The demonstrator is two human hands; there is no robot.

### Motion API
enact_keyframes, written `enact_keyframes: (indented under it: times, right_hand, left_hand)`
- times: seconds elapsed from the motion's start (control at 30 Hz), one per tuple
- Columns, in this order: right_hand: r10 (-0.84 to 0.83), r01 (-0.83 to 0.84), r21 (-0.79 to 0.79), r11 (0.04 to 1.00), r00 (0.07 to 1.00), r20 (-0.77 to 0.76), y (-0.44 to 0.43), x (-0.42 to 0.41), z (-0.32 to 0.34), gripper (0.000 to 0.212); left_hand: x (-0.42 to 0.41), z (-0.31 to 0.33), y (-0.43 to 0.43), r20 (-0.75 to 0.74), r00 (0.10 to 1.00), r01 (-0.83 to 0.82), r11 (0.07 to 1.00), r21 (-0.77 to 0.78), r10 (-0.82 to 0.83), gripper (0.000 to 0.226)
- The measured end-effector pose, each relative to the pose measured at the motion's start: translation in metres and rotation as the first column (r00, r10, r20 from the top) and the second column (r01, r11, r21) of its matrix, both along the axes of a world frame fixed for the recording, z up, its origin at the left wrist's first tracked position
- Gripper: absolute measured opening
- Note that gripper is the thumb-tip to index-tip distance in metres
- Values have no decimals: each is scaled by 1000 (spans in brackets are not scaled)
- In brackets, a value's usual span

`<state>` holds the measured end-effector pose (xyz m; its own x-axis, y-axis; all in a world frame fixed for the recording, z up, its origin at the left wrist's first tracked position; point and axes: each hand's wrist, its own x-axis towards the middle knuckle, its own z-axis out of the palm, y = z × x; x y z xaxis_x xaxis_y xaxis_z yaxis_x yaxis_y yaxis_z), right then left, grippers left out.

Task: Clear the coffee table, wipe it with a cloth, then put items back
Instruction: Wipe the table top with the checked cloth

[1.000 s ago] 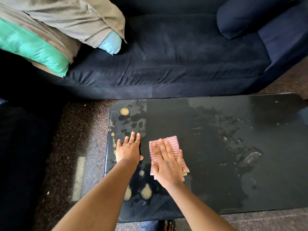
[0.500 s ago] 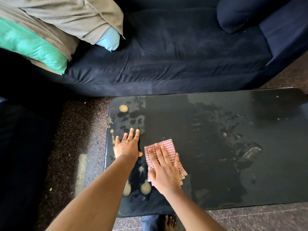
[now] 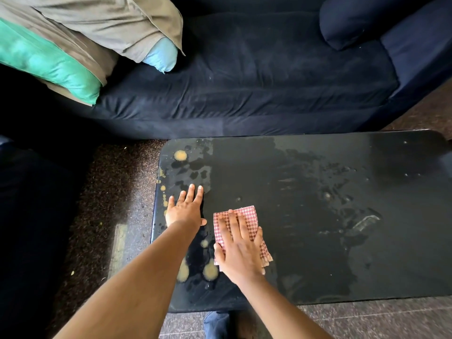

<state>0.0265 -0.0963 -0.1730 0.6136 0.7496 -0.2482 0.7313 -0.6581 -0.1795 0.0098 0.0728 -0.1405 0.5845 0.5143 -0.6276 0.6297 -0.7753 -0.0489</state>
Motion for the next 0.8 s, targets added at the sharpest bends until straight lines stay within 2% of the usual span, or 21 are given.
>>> enact_keyframes:
  times: [0.13,0.33,0.57,0.7,0.8]
  right_hand:
    - [154,-151,-46,988,984,92,-28,34,-8,66]
    - [57,-55,-25,998,997,45,-39,31,-8,72]
    - [182,-182,-7,983,982,55,-38,20,-11,69]
    - [73,-68,-57,996,994,80,-75,29,-13,71]
    - [-44,48,-64,997,997,64,-70,14,-9,73]
  left_hand:
    - [0,1,0,-1,1000,-5,1000,-10,5,94]
    - [0,-1,1,-6,1000,4,1000,0,-4,94]
    - [-2,-1,1,1,1000,0,1000,-11,0,94]
    - [-1,-2,2,2,1000,0,1000,-12,0,93]
    - [-2,-3,1,5,1000,0,1000,-12,0,93]
